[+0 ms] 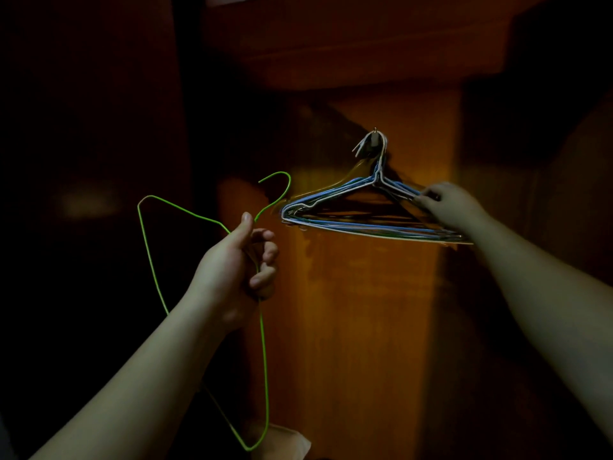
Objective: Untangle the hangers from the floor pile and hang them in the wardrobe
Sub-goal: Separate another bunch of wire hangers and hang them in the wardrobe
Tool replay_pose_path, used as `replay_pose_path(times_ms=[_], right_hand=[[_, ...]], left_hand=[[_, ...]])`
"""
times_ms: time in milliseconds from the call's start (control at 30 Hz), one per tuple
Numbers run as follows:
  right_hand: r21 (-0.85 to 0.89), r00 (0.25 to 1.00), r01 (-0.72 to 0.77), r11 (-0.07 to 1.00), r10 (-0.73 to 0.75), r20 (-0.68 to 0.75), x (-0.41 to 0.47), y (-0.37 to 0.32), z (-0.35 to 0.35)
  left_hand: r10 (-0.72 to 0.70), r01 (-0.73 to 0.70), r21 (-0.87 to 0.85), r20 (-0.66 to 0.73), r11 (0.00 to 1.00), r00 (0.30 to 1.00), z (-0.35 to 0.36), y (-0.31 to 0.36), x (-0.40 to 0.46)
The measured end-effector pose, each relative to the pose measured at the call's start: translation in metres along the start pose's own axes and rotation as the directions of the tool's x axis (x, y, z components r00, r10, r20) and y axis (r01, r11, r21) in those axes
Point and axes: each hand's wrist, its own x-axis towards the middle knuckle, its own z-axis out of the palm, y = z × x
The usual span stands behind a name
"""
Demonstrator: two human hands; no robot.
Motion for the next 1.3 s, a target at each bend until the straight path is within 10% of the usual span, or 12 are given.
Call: replay_pose_path(times_ms=[533, 867, 1300], right_hand=[[0.117, 0.992, -0.003, 0.993, 0.017, -0.122, -0.05, -0.039, 0.001], [0.613, 0.886, -0.037, 0.79, -0.258, 0.385, -0.211, -0.15, 0.05], [0.555, 0.98, -0.145, 0.819, 0.039, 0.197, -0.219, -0.128, 0.083]], left_hand=[[-0.034, 0.033, 0.014, 0.01, 0.999, 0.999, -0.006, -0.011, 0.003], [-0.032, 0.041, 0.178, -0.057, 0.983, 0.998, 0.008, -0.055, 0.017], [-0.049, 0.048, 0.15, -0.001, 0.987, 0.999, 0.031, -0.098, 0.039]])
